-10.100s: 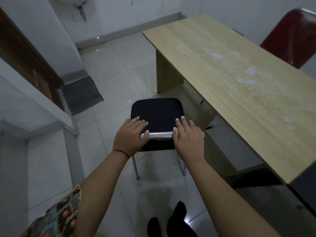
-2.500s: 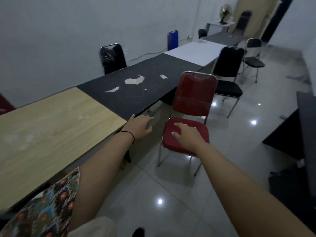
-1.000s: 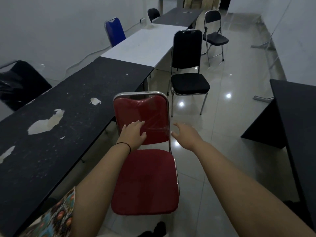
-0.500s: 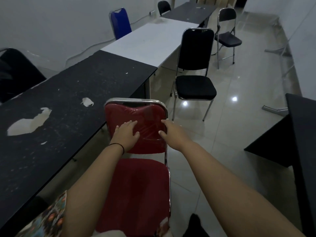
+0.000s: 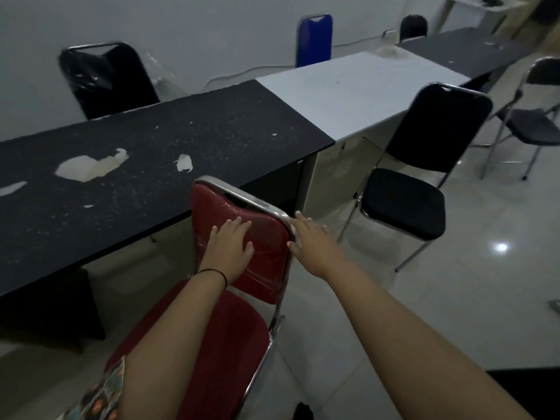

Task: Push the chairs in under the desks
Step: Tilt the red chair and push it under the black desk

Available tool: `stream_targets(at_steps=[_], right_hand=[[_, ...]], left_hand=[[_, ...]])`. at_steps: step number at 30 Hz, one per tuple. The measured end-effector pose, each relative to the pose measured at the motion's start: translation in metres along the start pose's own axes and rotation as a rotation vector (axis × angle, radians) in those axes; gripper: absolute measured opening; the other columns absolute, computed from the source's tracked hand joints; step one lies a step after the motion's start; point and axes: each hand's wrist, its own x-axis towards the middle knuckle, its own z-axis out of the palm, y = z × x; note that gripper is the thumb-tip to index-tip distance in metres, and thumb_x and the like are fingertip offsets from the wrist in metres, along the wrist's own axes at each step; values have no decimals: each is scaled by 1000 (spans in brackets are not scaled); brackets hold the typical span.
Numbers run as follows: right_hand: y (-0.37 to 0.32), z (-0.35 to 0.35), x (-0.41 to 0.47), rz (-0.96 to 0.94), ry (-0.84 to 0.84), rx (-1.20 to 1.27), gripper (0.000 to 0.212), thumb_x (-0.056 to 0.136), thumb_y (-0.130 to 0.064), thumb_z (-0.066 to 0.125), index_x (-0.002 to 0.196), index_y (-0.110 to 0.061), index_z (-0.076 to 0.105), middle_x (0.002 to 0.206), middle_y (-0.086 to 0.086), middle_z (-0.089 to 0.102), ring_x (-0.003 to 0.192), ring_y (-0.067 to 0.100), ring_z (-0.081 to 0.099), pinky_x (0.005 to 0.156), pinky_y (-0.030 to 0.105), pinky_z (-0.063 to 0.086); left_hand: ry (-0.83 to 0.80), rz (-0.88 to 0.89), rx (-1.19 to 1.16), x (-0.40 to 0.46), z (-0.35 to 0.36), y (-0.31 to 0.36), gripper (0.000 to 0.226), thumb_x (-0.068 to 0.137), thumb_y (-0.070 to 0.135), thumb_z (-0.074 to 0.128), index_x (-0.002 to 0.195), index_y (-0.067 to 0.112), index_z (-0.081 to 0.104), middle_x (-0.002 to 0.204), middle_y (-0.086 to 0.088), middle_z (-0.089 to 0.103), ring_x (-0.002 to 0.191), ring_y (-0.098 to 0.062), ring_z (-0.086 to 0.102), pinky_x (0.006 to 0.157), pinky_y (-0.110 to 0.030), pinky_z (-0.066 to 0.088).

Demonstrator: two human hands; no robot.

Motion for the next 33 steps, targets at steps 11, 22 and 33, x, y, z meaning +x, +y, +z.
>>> stream_targets(at_steps=[11,22,33], right_hand=[[38,-4,49,-209,-106,-49,55,101,-33,40,151,-20,20,160,-1,12,145,19,16,118,42,13],[43,-12,138,-413,-237,-147,48,104,-33,26,151,-27,17,159,-7,11,146,17,12,117,41,9],[1,-14,234,-747,-276,-221,49,104,-33,24,152,-29,11,160,-8,7,147,16,7,119,40,6]], left_hand=[[152,-133,-21,15,40,39,51,94,21,45,143,18,32,152,-3,27,142,-18,17,116,-38,5],[325,-173,68,57,63,42,47,93,33,41,135,12,44,144,-12,37,138,-26,28,113,-40,12],[279,-121,144,83,61,40,47,91,36,39,127,9,53,140,-14,44,138,-24,24,115,-40,14]])
